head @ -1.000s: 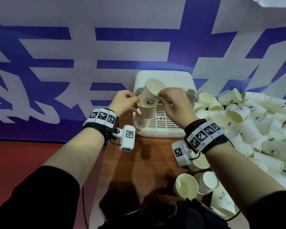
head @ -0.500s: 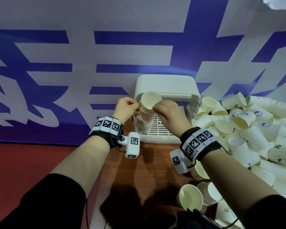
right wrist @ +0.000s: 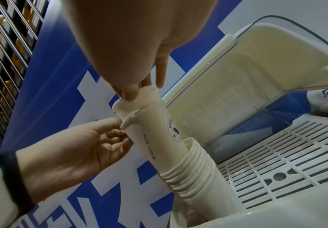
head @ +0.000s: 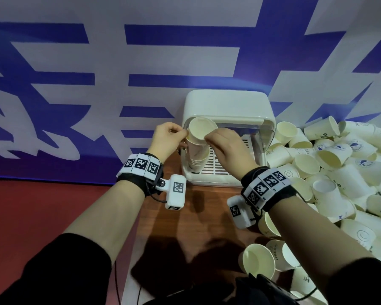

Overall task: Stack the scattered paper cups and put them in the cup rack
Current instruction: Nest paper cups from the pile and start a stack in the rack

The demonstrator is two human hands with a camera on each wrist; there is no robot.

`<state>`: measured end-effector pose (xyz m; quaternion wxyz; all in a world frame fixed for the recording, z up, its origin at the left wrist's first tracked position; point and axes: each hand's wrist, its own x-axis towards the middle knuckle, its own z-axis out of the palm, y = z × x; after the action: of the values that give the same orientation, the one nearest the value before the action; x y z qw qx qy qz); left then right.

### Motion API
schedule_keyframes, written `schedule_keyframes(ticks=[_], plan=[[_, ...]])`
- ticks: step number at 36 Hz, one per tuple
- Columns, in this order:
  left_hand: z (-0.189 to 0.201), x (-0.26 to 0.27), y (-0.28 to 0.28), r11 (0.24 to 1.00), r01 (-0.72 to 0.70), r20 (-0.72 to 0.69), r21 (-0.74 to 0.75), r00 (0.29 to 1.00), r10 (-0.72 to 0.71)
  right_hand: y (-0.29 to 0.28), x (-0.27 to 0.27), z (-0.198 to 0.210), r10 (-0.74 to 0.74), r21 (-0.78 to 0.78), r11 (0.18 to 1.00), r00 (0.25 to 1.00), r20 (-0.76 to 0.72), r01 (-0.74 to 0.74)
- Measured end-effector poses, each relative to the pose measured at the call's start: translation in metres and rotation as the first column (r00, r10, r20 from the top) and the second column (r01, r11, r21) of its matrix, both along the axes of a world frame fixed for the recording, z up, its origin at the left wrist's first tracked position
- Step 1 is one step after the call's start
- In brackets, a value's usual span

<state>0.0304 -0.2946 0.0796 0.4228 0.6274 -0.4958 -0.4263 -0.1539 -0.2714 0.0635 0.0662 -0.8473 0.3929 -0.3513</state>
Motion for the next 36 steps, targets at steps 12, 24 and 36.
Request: schedule_keyframes(ticks=[12, 24, 36], plan=[[-0.003, -0.003, 0.0, 1.0, 0.025, 0.002, -0.014, 1.0, -0.024, -0.005, -0.003, -0.008, 0.003, -0.043, 0.999, 1.0, 0.031, -0.001], [-0.003, -0.005, 0.008, 0.983, 0.037, 0.048, -0.181, 0.998, -0.028, -0.002, -0.007, -0.013, 0.038, -0.103, 0.994, 0.998, 0.054, -0.032], [-0.033, -0.001, 0.0, 0.999, 0.001, 0.04, -0.034, 0.999, 0.001, -0.003, -0.002, -0.028, 0.023, 0.062, 0.998, 1.0, -0.016, -0.022]])
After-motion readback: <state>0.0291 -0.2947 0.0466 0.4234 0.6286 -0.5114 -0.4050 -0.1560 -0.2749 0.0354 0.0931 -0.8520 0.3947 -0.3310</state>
